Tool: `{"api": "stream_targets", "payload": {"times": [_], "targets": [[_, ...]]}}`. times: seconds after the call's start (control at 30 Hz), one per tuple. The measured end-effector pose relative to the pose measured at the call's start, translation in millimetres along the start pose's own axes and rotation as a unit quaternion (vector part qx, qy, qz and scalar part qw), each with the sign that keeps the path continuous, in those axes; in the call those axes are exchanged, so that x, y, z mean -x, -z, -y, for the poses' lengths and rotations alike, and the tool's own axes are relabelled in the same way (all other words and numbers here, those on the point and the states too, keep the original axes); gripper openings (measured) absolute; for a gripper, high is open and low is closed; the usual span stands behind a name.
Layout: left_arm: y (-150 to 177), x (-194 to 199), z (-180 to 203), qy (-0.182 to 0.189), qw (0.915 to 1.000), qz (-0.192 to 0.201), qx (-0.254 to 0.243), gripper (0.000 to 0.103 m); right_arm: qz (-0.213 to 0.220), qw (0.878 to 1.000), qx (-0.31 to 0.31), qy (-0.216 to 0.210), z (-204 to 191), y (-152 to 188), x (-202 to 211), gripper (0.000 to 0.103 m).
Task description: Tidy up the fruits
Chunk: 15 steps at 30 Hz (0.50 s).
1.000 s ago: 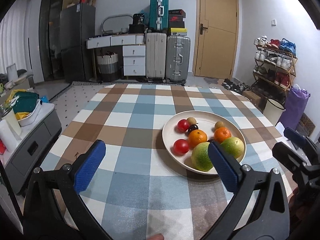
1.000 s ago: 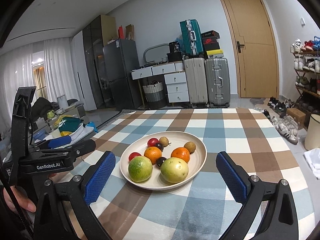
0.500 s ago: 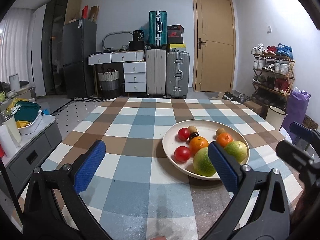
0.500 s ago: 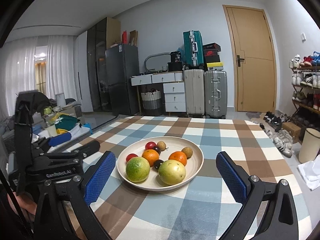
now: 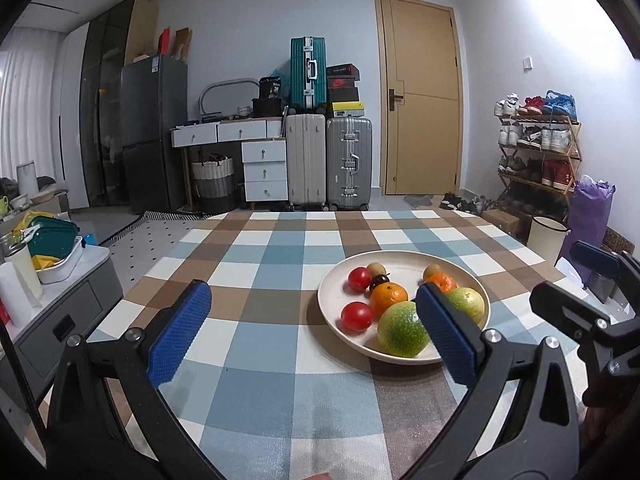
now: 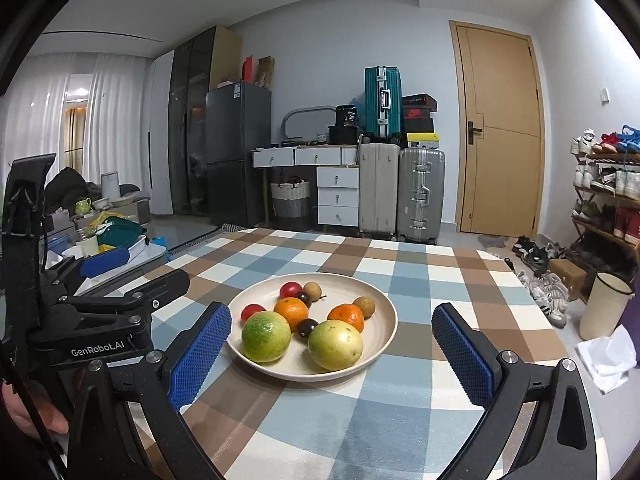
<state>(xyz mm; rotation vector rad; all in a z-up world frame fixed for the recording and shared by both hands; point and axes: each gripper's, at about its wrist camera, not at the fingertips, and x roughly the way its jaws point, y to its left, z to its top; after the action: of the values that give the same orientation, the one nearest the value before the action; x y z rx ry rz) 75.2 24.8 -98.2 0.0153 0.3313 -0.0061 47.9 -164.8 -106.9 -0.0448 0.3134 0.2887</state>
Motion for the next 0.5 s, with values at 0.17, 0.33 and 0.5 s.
{"api": "stream_targets", "payload": {"times": [0.17,0.33,0.5], "targets": [[0.5,2.1,1.9,0.0,1.0,0.002,-0.001,0.102,0.0,1.0,0.0,0.0,-0.9,0.1,0.0,0.102],[0.4,1.9,1.8,0.001,1.0,0.001,-0.001,0.102,0.0,1.0,0.0,0.0,-0.7,0.1,0.1,0.102],[0.4,1.5,1.9,0.0,1.0,0.001,-0.001,0.102,0.0,1.0,0.0,0.0,-0.5,0.2,0.1,0.102]]}}
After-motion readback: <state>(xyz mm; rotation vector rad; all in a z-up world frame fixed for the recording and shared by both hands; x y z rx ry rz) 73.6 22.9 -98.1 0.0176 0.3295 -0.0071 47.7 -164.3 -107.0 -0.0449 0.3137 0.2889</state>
